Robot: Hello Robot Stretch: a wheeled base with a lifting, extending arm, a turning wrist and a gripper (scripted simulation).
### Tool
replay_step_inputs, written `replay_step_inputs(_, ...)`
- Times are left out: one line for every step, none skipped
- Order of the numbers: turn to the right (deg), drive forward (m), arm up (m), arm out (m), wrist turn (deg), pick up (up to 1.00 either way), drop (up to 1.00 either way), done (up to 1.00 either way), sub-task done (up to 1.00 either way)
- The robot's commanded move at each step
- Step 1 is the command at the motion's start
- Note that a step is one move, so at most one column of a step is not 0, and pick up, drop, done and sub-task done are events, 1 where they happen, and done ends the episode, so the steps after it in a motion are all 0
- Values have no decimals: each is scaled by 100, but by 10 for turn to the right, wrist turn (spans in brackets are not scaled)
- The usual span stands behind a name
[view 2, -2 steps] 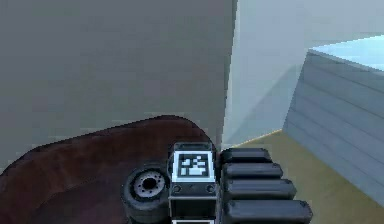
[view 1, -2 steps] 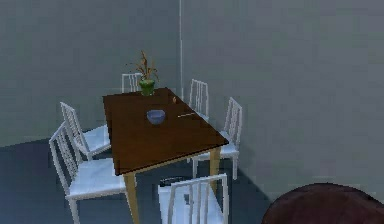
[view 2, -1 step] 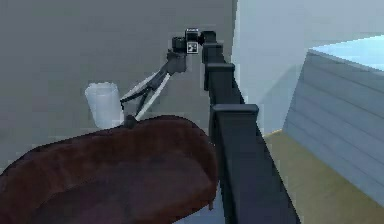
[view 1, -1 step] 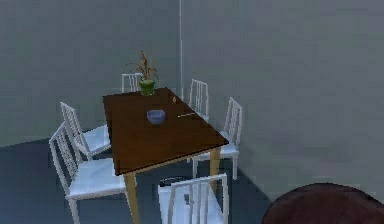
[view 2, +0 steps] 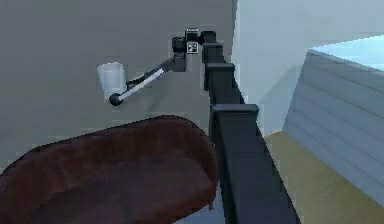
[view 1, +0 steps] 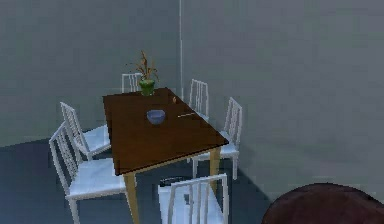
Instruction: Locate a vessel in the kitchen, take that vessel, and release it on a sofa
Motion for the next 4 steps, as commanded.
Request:
replay_step_inputs(0, 0, -42, 0, 0, 0, 0, 0, 0)
replay_step_inputs(0, 0, -32, 0, 0, 0, 0, 0, 0)
replay_step_inputs(0, 0, 0, 0, 0, 0, 100, 0, 0)
replay_step_inputs(0, 0, 10, 0, 0, 0, 0, 0, 0)
